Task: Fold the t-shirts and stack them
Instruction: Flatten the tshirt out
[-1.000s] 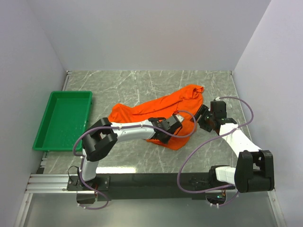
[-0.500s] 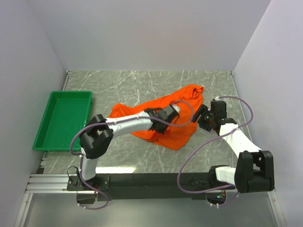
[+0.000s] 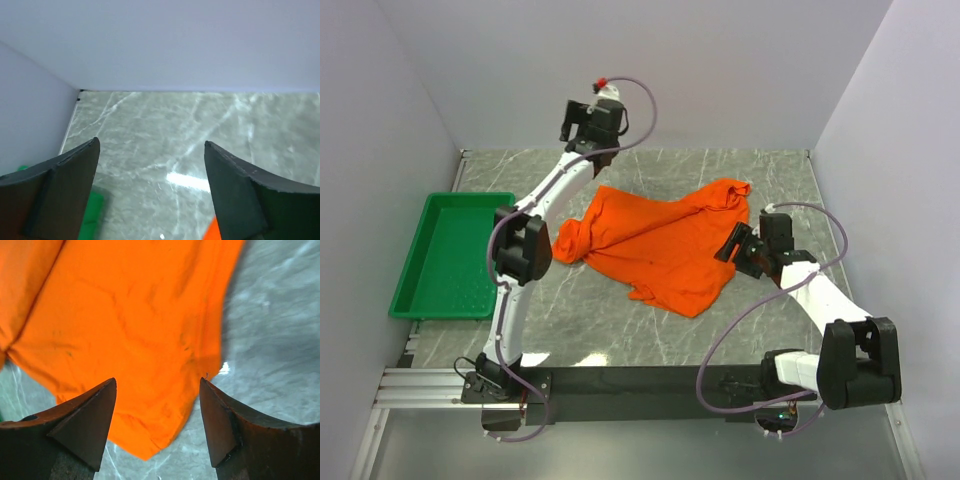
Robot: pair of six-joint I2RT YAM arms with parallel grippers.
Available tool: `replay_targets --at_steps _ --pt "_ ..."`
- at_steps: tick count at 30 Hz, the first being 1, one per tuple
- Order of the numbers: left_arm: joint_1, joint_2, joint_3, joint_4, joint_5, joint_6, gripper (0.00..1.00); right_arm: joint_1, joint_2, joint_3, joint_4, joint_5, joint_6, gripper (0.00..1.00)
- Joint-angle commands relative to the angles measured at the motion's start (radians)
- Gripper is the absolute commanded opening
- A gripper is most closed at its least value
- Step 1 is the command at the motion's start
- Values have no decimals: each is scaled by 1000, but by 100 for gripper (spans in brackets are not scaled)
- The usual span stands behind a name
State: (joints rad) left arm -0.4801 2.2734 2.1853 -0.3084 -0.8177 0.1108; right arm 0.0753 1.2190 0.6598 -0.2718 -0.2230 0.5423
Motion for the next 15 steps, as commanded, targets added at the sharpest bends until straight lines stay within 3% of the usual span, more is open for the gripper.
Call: replay_targets --at_steps 1,8,15 --pt "-8 -81 -4 51 27 -91 94 58 -19 30 8 8 -53 74" --pt "11 -383 -349 -139 290 -429 95 349 114 208 -78 83 -195 70" --pt "40 -782 -902 -166 446 -589 95 573 339 452 -190 91 -272 66"
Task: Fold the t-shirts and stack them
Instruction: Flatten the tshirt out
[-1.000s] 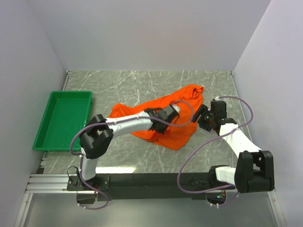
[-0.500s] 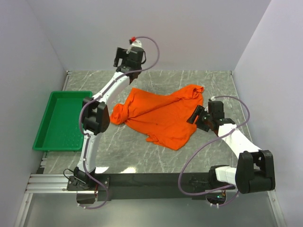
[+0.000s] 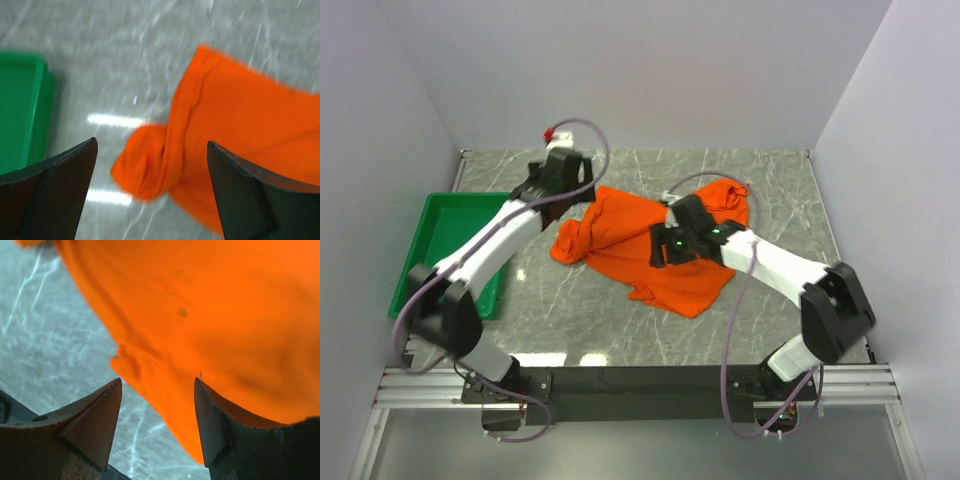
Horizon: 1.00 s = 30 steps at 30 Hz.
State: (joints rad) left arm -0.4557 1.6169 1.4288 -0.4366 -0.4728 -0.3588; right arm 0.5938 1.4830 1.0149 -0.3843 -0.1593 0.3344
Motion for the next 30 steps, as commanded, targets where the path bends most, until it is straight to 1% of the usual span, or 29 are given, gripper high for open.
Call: replay_targets --at_steps 1,2,4,5,8,11,12,13,16,17,19,20,23,26,27,28,30 --pt "18 -158 -193 -37 117 -130 96 102 132 125 -111 35 -75 66" --pt "17 -217 -281 -39 122 -149 95 122 160 149 -128 46 -81 66" --pt "23 -273 -362 -37 128 -161 96 168 209 221 -177 87 -95 66" --pt "31 -325 -436 -34 126 -170 95 211 259 266 -212 119 -110 66" --pt "61 -409 -548 -28 125 -181 95 268 345 319 -254 158 -124 66" --pt "95 -452 -608 -16 146 -181 94 305 425 387 -319 225 -129 65" --pt "98 -457 -617 -10 148 -180 93 314 442 398 -333 225 -132 64" --pt "98 -459 -623 -5 152 -178 93 323 473 407 -349 263 -136 63" --pt "98 -445 -639 -1 174 -177 93 345 497 416 -404 340 -141 52" --pt "98 -433 -634 -2 183 -177 92 345 493 397 -410 346 -144 41" --pt "98 -424 -633 4 206 -177 92 345 452 366 -421 360 -144 28" --pt "98 -420 -636 7 215 -175 93 344 430 326 -426 356 -144 16" --pt "98 -414 -642 16 263 -166 93 343 327 245 -438 327 -133 0" --pt "92 -405 -645 27 327 -149 93 337 228 174 -461 285 -120 0" --pt "88 -400 -645 26 347 -147 91 337 186 156 -473 259 -112 0" --pt "84 -397 -643 25 391 -147 90 333 169 140 -478 250 -109 0" --pt "60 -385 -648 27 434 -161 89 331 142 102 -478 221 -104 0"
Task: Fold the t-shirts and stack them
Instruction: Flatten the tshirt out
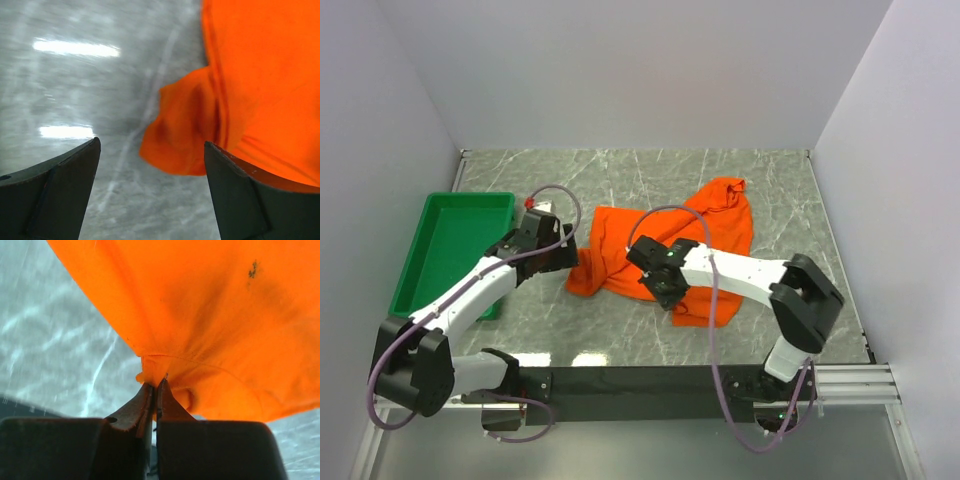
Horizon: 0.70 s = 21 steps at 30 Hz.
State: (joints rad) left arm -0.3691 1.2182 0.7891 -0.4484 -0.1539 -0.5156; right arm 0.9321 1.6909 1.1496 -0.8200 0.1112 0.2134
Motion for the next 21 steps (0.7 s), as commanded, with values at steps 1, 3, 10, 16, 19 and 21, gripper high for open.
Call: replay_targets --at_steps 1,3,10,16,19,21 --pt "-37 17 -11 42 129 -29 89 -7 -85 -43 -38 -59 15 0" --pt "-76 18 -14 60 160 -60 89 -7 -100 -73 -31 -108 3 0" --pt "-94 72 25 93 157 -156 88 14 -140 -132 -97 -306 -29 0" --pt "-94 185 78 108 120 -133 88 25 -212 -117 -108 -415 -46 8" --pt "-93 240 110 111 94 -109 88 -13 -241 -85 -102 -380 -42 28" --pt "-94 268 146 109 80 -87 88 -47 -253 -76 -90 -340 -26 38"
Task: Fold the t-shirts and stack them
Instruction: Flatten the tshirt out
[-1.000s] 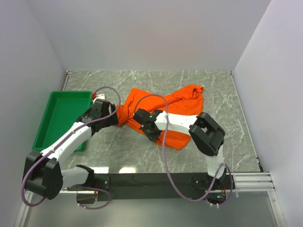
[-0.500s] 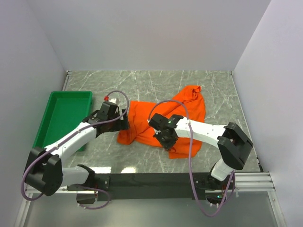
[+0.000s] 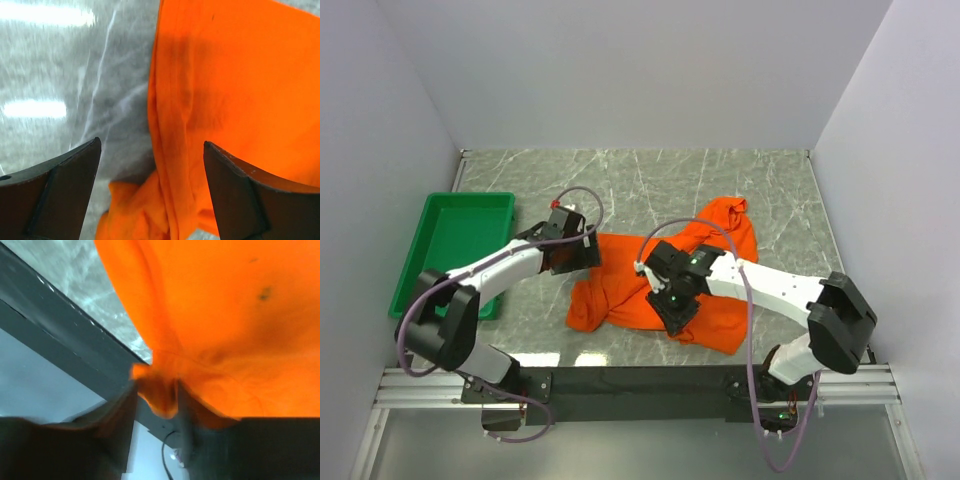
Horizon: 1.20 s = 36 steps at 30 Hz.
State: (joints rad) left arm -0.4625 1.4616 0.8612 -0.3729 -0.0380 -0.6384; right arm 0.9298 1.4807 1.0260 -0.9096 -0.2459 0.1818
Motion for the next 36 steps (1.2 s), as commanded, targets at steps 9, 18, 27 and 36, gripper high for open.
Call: replay_targets --at_steps 9,18,27,36 --pt "2 247 309 -7 -100 146 76 -276 -187 -18 169 48 100 60" --pt "1 440 484 -63 -135 308 67 -385 -284 -102 248 46 136 59" --pt "-1 531 572 -92 -112 413 59 -411 -295 -113 268 40 140 59" --pt "-2 598 627 -129 -102 439 53 -413 -301 -113 282 54 140 59"
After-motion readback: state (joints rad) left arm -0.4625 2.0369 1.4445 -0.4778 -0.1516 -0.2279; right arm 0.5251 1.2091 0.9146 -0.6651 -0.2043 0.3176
